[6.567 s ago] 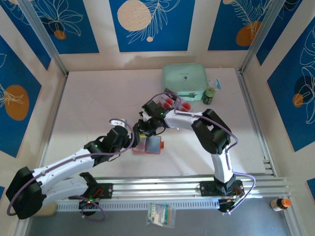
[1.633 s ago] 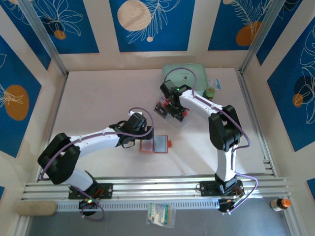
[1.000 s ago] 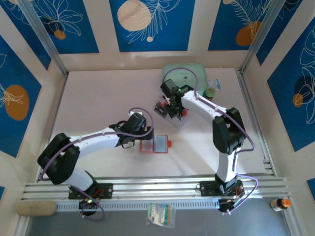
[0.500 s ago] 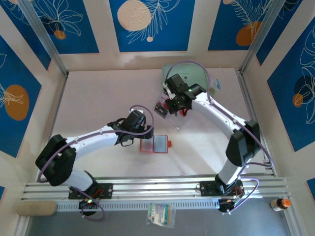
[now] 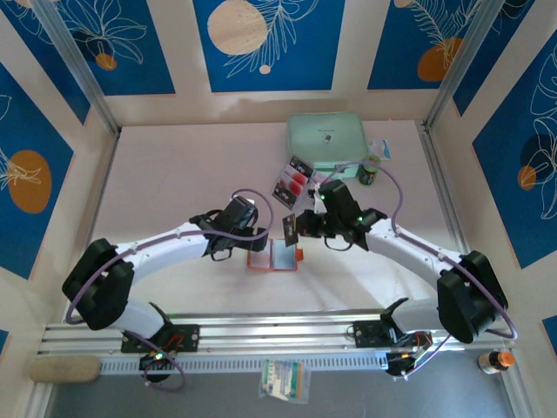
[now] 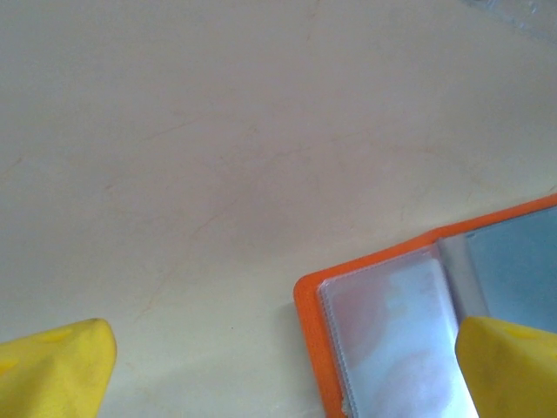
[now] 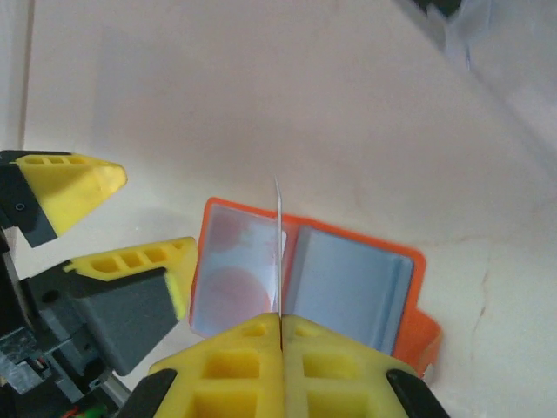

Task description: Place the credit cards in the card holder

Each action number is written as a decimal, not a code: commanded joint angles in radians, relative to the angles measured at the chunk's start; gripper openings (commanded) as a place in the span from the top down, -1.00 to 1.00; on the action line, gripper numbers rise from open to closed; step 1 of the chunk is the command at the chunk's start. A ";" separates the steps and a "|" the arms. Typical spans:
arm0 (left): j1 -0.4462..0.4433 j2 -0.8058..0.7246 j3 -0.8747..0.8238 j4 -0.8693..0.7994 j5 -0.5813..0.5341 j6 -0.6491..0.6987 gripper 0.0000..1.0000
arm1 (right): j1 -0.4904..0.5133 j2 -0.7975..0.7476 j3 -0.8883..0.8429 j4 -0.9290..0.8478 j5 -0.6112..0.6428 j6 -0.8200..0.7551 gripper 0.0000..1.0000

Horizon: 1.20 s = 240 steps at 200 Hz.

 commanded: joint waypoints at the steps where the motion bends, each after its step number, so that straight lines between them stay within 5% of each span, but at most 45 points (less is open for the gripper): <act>1: 0.005 -0.002 -0.028 -0.009 -0.008 0.017 -1.00 | 0.014 -0.046 -0.084 0.227 -0.049 0.157 1.00; 56: 0.000 0.013 -0.057 0.009 -0.012 0.009 -1.00 | 0.050 -0.023 -0.198 0.365 -0.020 0.239 1.00; 240: -0.018 0.053 -0.133 0.025 -0.056 -0.060 -1.00 | 0.074 0.113 -0.195 0.460 -0.049 0.238 1.00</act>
